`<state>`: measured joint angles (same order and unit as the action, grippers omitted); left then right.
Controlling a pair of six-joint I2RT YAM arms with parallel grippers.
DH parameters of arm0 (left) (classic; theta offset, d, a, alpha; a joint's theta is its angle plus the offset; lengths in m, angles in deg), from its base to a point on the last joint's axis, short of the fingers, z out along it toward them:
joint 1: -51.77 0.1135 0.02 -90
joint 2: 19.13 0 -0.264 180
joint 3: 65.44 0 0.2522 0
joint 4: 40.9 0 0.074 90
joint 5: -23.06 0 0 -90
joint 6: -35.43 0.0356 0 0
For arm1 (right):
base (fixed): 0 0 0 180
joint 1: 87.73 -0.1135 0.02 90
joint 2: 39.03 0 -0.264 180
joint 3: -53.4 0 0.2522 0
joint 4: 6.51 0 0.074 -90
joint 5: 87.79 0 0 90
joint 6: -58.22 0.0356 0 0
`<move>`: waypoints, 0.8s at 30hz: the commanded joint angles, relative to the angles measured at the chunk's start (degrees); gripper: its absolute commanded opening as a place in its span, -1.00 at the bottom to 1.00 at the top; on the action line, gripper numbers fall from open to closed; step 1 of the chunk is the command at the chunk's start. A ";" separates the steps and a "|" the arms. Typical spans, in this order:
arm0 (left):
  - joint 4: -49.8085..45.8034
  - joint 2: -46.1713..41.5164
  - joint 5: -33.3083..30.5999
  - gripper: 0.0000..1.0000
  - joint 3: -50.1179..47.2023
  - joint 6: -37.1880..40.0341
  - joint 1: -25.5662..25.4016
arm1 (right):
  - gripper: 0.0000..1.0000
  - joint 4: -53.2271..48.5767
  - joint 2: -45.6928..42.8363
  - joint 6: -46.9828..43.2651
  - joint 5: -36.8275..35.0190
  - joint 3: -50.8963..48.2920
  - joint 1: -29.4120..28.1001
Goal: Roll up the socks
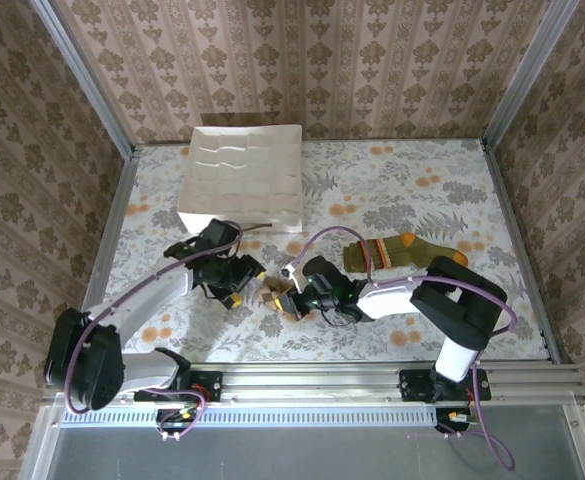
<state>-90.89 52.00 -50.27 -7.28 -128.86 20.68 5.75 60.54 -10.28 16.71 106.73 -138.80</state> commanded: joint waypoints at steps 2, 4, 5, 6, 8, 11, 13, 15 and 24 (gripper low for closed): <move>4.39 -2.30 -0.06 0.44 -4.56 -3.25 -1.01 | -1.00 -10.92 5.38 4.26 3.71 -1.69 3.60; 7.51 -2.67 -0.01 0.42 -6.05 -4.23 -2.11 | -1.00 -9.81 5.71 5.04 5.49 -2.03 4.57; 9.06 -2.46 0.03 0.42 -6.48 -4.80 -2.49 | -1.00 -9.53 6.02 5.21 6.28 -2.08 4.93; 10.13 -1.88 0.12 0.43 -6.62 -5.33 -2.97 | -1.00 -9.52 6.43 5.39 7.34 -1.97 5.40; 11.59 -0.57 -0.13 0.45 -6.21 -5.82 -4.15 | -1.00 -9.66 7.23 5.86 8.99 -1.67 6.19; 12.90 2.04 -0.41 0.46 -5.47 -6.30 -5.98 | -1.00 -10.14 9.01 7.45 11.44 -1.17 8.15; 13.77 3.64 -0.40 0.45 -5.70 -7.12 -6.91 | -1.00 -9.65 10.63 9.70 13.81 -1.16 10.16; 14.53 4.97 -0.66 0.44 -5.98 -7.78 -7.47 | -1.00 -10.43 12.71 11.89 16.58 -0.32 12.10; 16.67 14.33 -2.67 0.39 -1.78 -6.06 -7.68 | -1.00 -15.41 17.09 14.19 20.90 3.41 14.31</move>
<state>-74.80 63.83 -50.51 -10.58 -134.78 13.21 6.53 72.10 3.29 46.68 113.05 -124.66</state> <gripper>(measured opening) 0.701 0.086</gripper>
